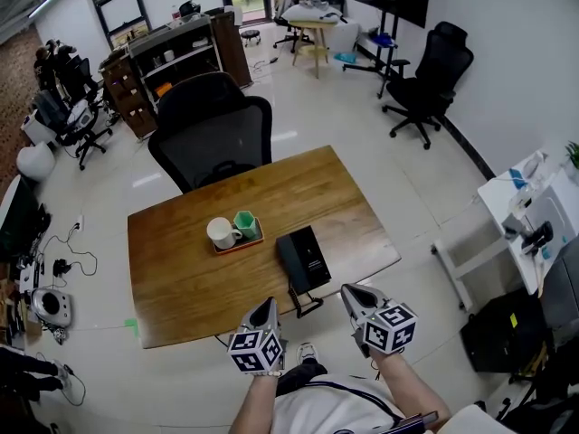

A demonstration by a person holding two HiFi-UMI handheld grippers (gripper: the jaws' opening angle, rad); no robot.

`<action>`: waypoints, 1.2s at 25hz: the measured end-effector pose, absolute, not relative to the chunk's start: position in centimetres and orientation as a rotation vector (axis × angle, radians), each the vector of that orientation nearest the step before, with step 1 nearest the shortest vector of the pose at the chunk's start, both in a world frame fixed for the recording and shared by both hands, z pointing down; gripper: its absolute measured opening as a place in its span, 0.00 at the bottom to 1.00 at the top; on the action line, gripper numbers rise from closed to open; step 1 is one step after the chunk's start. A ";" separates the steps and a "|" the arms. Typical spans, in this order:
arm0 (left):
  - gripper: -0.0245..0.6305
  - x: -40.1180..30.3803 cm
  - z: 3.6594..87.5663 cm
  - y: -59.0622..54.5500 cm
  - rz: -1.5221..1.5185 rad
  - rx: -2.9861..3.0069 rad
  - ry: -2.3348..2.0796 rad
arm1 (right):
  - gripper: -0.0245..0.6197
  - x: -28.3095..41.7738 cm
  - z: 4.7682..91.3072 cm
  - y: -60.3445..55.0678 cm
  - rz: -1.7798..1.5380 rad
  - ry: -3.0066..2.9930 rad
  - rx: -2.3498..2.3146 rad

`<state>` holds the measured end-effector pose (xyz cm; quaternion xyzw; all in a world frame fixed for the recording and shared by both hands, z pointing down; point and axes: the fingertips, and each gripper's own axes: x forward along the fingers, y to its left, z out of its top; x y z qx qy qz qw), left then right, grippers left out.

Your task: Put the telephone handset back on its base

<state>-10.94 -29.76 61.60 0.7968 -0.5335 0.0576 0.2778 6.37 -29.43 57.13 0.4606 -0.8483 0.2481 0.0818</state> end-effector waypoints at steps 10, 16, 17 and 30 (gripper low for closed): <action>0.04 -8.4 61.3 -25.3 0.190 2.145 -1.420 | 0.04 7.7 57.0 -25.6 0.739 -2.504 1.355; 0.04 -8.4 60.8 -24.2 0.193 2.147 -1.444 | 0.04 7.2 56.9 -24.4 0.732 -2.516 1.320; 0.04 -8.4 60.8 -24.1 0.195 2.148 -1.447 | 0.04 7.1 56.9 -24.3 0.730 -2.518 1.316; 0.04 -8.0 60.4 -23.7 0.187 2.149 -1.438 | 0.04 7.6 56.5 -23.8 0.717 -2.519 1.321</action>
